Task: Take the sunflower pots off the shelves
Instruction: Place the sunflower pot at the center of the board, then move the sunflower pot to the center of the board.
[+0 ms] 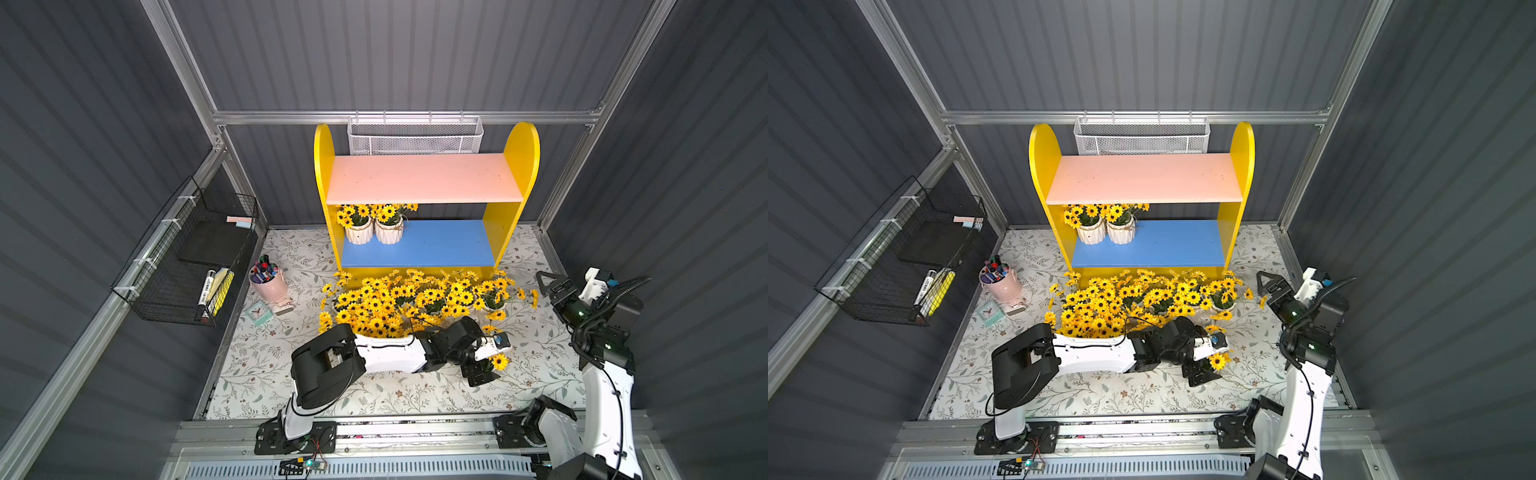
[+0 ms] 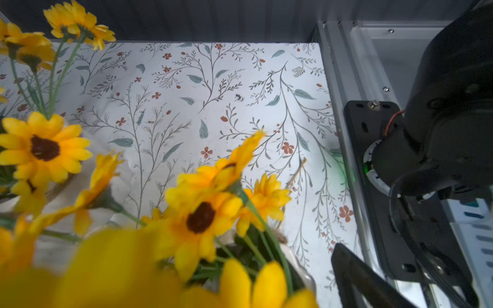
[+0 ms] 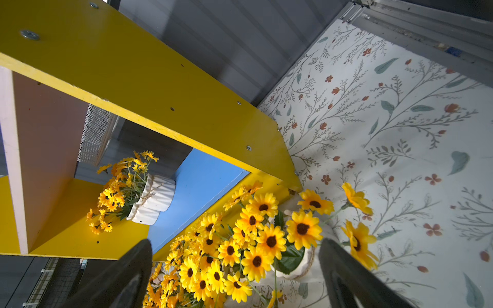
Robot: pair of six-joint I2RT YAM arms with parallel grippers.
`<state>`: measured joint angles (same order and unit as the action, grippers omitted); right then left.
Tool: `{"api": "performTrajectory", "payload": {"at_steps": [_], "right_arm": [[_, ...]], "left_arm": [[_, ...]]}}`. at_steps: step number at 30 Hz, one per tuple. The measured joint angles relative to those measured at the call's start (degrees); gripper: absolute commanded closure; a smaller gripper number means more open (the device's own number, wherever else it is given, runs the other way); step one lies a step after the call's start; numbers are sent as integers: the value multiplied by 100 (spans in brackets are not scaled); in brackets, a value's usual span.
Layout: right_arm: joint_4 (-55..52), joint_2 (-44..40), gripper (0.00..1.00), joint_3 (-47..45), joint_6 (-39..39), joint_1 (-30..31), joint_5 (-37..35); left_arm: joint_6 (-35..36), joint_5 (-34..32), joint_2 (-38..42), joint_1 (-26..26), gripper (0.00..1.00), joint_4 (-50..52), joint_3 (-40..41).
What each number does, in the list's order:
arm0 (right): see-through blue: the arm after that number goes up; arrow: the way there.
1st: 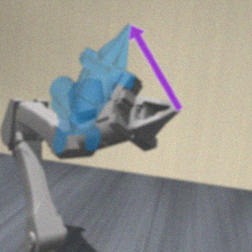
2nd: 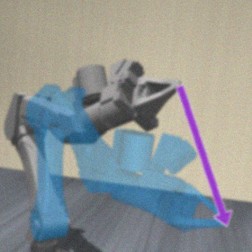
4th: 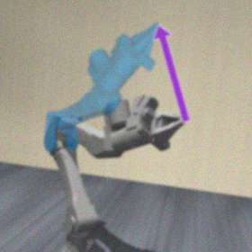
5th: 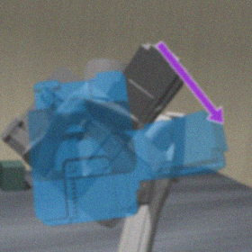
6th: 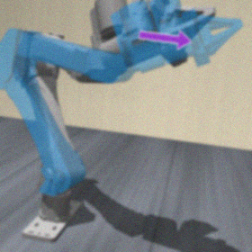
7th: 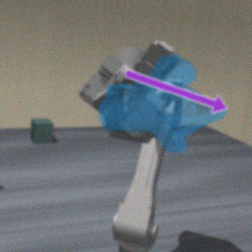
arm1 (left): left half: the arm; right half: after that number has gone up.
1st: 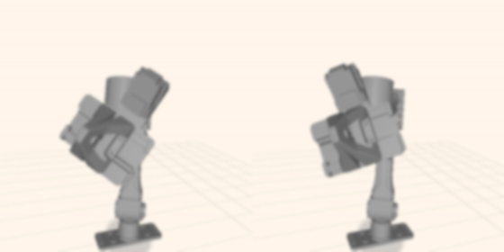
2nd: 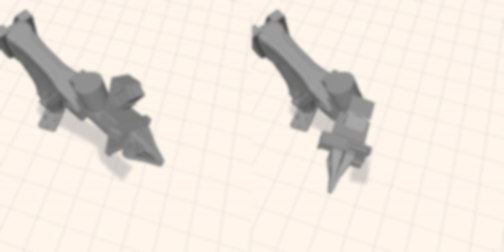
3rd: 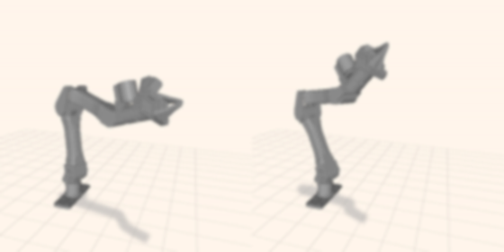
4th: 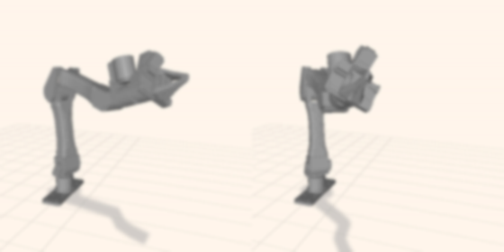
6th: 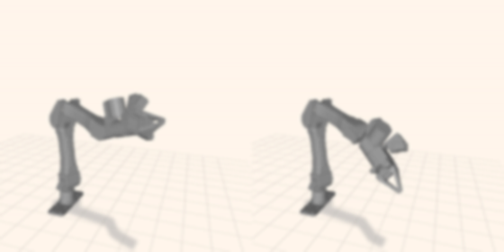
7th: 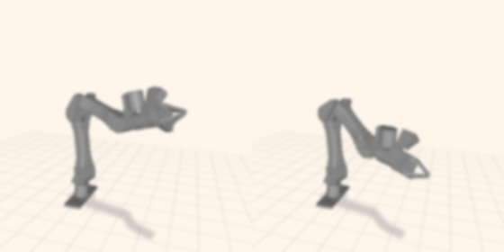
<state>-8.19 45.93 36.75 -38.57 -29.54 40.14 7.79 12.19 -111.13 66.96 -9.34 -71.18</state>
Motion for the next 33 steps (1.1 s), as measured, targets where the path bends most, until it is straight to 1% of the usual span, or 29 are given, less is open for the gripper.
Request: {"api": "performTrajectory", "payload": {"at_steps": [4,8,13,17,20,22,24,27,29,33], "right_arm": [[2,-2,1,0,-2,0,44],[0,-7,1,0,-7,0,55],[2,-39,1,0,-70,0,116],[-39,-17,1,70,-109,11,278],[-26,-17,1,129,-109,186,323],[-55,-15,1,186,-83,518,286],[-256,-13,6,352,33,986,116],[-632,-26,7,745,304,1976,-315],[-885,-90,8,1019,516,2660,-660],[-1226,-188,13,1423,785,3512,-1172]], "left_arm": [[197,-278,262,0,1,341,-39],[354,-516,549,-4,1,765,-334],[529,-743,732,-4,0,1128,-627],[708,-1043,901,-24,0,1453,-669],[800,-1314,1213,-138,1,1674,-669],[833,-1569,1495,-271,0,1768,-669],[826,-1794,1816,-450,1,1838,-673],[678,-2181,2339,-785,1,1926,-671],[466,-2498,2734,-1069,1,2002,-669],[-125,-2820,3482,-1790,1,2153,-485]]}}
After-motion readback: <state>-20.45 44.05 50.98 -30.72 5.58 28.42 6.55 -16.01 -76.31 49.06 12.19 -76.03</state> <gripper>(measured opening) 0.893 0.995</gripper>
